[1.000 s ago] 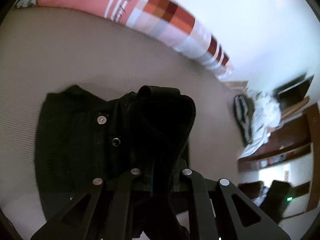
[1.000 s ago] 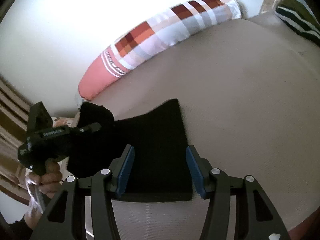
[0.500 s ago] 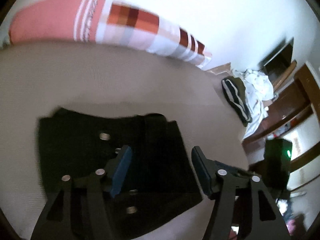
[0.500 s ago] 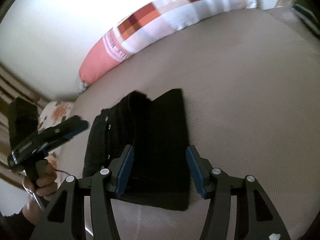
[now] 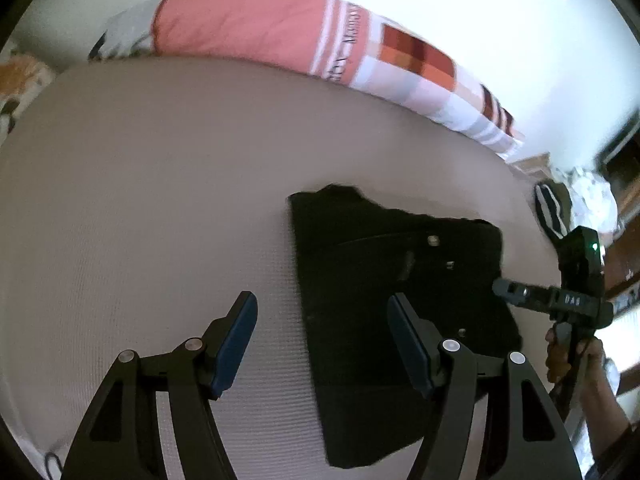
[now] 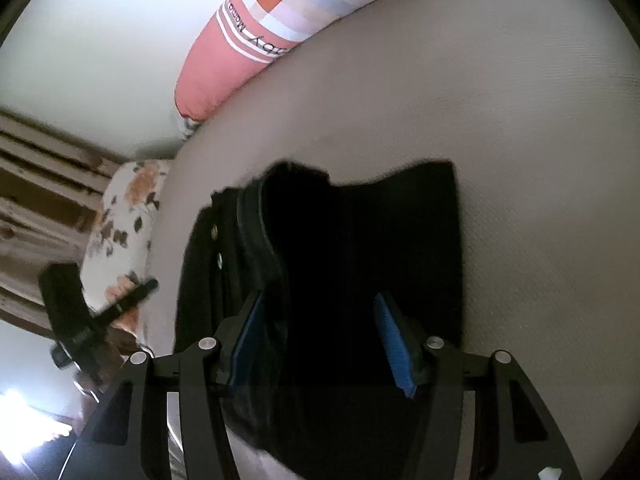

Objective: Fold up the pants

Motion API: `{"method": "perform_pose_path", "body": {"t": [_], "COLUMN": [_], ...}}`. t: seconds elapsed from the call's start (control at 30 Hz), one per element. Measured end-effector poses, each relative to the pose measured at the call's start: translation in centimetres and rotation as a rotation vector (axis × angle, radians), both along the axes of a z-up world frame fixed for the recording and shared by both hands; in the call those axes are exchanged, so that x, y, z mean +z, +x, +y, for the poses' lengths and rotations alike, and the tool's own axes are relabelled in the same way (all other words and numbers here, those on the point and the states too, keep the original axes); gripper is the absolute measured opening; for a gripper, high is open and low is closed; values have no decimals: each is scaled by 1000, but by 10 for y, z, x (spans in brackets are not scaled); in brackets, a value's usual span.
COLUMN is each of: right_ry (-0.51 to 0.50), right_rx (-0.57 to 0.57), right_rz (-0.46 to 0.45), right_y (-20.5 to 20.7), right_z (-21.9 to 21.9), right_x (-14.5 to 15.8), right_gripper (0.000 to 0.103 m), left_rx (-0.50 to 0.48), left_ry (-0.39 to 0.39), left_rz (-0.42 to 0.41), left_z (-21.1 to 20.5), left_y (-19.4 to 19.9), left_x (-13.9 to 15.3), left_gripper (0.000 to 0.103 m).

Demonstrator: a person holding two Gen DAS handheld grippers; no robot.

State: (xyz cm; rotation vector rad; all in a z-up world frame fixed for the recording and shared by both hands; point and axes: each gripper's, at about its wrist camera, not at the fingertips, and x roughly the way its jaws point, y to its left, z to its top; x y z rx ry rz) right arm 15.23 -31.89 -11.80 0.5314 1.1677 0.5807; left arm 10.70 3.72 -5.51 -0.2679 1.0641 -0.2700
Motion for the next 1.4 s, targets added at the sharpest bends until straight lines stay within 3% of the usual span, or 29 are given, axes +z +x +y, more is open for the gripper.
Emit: {"method": "perform_pose_path", "body": {"t": [0.07,0.17,0.3,0.43,0.53,0.63,0.73,0.83,0.93,1.0,1.2,1.4], "right_ry": [44,98,93,62,16,-19,-146,-114,-131,-160,-257,-270], "right_rx": [1,0,-44,-88,-144,-220,-242,-265,-260,-253,-218,-203], "right_rz": [6,37,-23,-84,-95,-58,-55,-41,-37,-38,-61,-84], "right_y": [11,21,5,-17,-30,-33,-31,-30,-31,-39,-83,-116], "right_z": [6,12,13,9,-2,-18,-20,-25,-24,-24,-20,-18], "right_x": [-4,-6,26,57,61,42,15,4,10,17,30,41], "right_gripper": [50,16,10,9,9,9,10,15,23,28,28,25], "left_rx": [16,28,35,22,0,-30,-60,-74,-84,-78,-137,-136], "left_ry": [-14,-20,-32,-53,-52,-36,-15,40,59,58,79,62], "left_rz": [20,40,35,12,-10,-33,-33,11,75,55,59,68], "left_z": [4,5,1,-9,-21,-35,-50,-60,-66,-66,-72,-71], "left_y": [0,2,6,11,16,18,19,23,25,20,-3,-21], "left_x": [-7,-15,-16,-9,-3,1,-5,-24,-49,-51,-49,-48], "left_gripper": [68,68,68,68,68,68,68,68,68,68,68,68]}}
